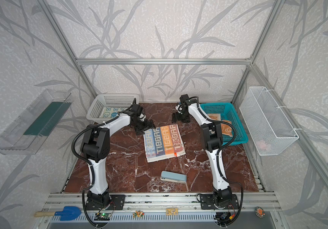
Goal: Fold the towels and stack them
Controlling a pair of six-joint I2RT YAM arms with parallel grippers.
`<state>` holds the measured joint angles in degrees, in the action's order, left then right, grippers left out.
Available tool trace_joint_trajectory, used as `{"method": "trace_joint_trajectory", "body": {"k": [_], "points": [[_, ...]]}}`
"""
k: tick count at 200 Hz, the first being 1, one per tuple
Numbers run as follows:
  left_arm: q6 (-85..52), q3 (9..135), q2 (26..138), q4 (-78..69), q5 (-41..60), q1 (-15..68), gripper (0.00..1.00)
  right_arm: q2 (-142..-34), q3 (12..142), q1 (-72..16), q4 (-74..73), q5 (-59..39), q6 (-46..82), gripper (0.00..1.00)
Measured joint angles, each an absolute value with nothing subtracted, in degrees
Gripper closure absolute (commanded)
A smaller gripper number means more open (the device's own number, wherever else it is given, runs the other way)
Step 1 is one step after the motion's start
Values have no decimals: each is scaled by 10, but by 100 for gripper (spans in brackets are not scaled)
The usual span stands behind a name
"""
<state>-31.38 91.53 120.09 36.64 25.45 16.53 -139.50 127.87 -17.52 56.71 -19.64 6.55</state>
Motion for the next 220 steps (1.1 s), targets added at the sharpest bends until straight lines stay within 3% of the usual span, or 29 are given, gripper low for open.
{"method": "trace_joint_trajectory", "body": {"k": [66, 95, 149, 220], "points": [[-290, 976, 1255, 398, 250, 165, 1, -1450, 1336, -177, 606, -194, 43, 41], [-284, 987, 1261, 405, 250, 165, 1, -1473, 1358, -177, 614, -194, 45, 54], [-272, 1004, 1271, 419, 247, 165, 1, -1482, 1359, -178, 617, -195, 49, 60], [-224, 1047, 1273, 469, 210, 165, 1, -1490, 1364, -178, 618, -196, 51, 86]]}}
